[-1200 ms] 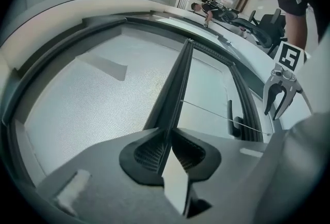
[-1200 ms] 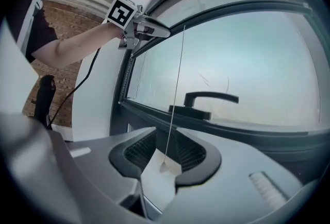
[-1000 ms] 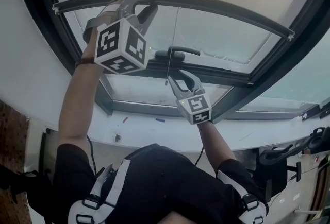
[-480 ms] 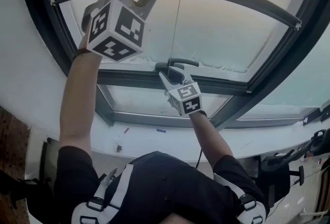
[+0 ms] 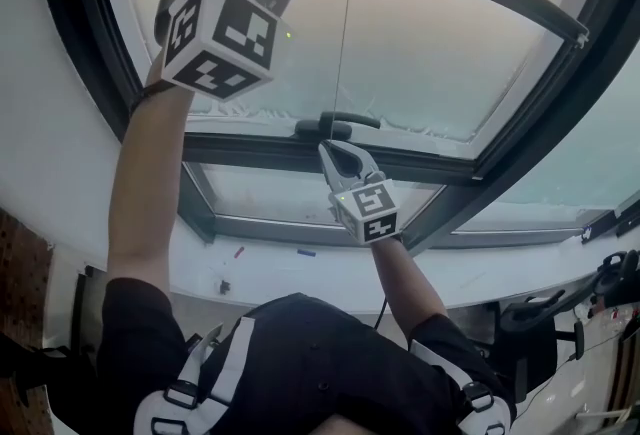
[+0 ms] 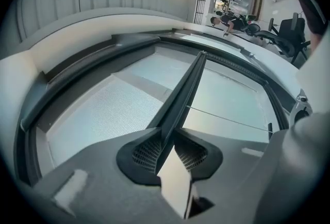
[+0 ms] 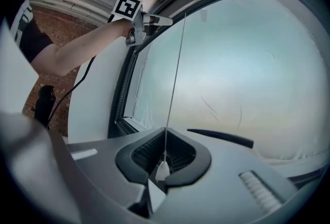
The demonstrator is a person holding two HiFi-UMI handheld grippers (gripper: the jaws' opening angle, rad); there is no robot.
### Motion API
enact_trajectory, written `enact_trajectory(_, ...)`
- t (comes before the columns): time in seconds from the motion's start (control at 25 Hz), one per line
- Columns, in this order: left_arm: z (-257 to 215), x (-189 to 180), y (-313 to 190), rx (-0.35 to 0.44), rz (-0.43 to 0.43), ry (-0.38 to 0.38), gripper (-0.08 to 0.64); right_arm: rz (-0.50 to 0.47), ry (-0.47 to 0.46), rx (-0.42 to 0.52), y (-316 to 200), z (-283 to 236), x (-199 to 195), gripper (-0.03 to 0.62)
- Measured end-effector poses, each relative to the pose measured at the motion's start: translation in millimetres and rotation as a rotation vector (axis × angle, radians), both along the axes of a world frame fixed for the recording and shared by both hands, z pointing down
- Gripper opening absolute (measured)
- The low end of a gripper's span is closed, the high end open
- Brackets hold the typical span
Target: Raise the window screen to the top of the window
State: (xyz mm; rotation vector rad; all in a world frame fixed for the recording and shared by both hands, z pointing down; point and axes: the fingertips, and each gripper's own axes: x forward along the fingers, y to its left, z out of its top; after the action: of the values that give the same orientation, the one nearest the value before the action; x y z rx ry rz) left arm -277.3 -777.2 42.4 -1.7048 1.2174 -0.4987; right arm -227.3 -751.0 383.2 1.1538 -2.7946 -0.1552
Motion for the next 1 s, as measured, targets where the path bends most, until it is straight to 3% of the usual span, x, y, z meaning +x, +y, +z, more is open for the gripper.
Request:
enact_trajectory(0.12, -21.5, -2.7, 15.2, 0.116, 0.004, 0.069, 0.081, 0.013, -0.028, 0.036, 4.3, -19.1, 5.7, 0.008)
enact_trajectory(0.24, -30.7, -10.5, 44.3, 0.226, 0.044, 0.205, 0.077, 0.014, -0.034, 0.062, 5.3, -34.9, 7.8, 0.008)
enact_trajectory(0.32, -22.6, -14.5, 57.9, 0.238, 0.107, 0.292, 0.077, 0.018, -0.023, 0.081, 2.3, -41.1, 6.9, 0.007)
enact_trajectory(0.4, -0.9, -16.5, 60.6, 0.166, 0.167, 0.383, 0.077, 0.022, -0.015, 0.099, 0.0, -45.1, 6.3, 0.006)
enact_trajectory(0.68, 96.0, -20.7, 33.0, -0.213, 0.342, 0.740, 0.077, 0.037, 0.020, 0.157, -5.0, -49.7, -1.3, 0.006)
enact_trajectory(1.0, 143.8, -18.3, 17.2, -0.317, 0.340, 0.816, 0.077, 0.047, -0.023, 0.189, -12.7, -77.6, 2.9, 0.006)
